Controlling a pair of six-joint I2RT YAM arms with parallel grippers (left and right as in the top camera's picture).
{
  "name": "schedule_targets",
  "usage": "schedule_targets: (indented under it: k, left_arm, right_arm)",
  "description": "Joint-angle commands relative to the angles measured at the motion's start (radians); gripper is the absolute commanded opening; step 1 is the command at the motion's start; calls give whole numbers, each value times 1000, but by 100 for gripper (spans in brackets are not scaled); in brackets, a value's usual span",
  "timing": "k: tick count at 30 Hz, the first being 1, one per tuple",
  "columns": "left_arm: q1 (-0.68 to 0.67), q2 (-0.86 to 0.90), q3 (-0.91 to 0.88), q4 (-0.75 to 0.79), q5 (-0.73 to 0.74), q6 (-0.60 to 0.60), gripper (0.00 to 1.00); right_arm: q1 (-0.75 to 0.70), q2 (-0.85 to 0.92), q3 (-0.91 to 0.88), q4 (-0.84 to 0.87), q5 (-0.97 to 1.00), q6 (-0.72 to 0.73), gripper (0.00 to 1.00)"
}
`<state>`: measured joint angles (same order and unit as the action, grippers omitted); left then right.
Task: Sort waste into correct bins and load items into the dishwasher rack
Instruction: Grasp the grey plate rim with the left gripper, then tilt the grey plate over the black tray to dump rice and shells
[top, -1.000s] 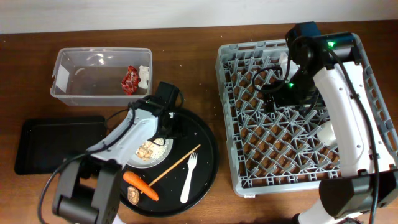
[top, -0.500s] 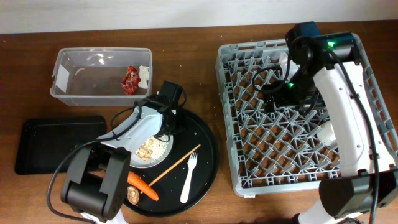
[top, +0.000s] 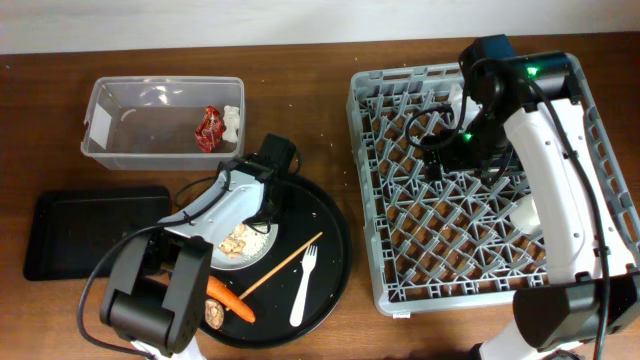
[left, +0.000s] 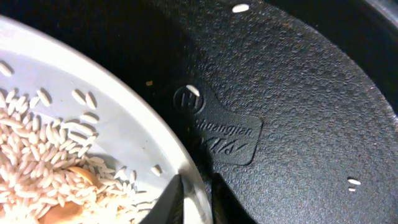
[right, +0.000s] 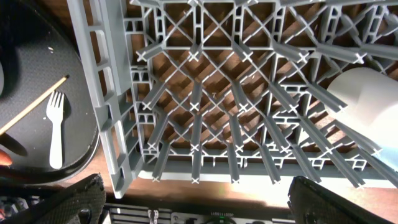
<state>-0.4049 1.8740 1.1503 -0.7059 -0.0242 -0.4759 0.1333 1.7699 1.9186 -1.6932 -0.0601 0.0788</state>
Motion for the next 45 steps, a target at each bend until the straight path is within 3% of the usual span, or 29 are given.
schedule_targets:
  k: [1, 3, 7, 12, 17, 33, 36, 40, 45]
  left_arm:
    - [0, 45, -24, 10, -11, -2, 5]
    - [0, 45, -24, 10, -29, -2, 1]
    - [0, 44, -5, -46, -34, -2, 1]
    - [0, 40, 117, -270, -138, -2, 1]
    - [0, 39, 220, -407, -142, -2, 1]
    - [11, -43, 364, -613, -246, -2, 1]
    - [91, -90, 364, -616, -245, -1, 0]
    - [240, -107, 364, -608, -218, 90, 1]
    - [421, -109, 364, -562, -40, 211, 0]
  right_arm:
    - [-3, -24, 4, -6, 8, 8, 97]
    - [-3, -24, 4, -6, 8, 8, 97]
    - [-3, -24, 4, -6, 8, 8, 97]
    - [-3, -24, 4, -6, 9, 8, 97]
    - [-3, -24, 4, -6, 9, 8, 97]
    - [-3, -24, 4, -6, 8, 8, 97]
    - [-3, -24, 4, -6, 9, 7, 97]
    - [-3, -24, 4, -6, 9, 7, 97]
    - [-3, -24, 4, -6, 9, 7, 97]
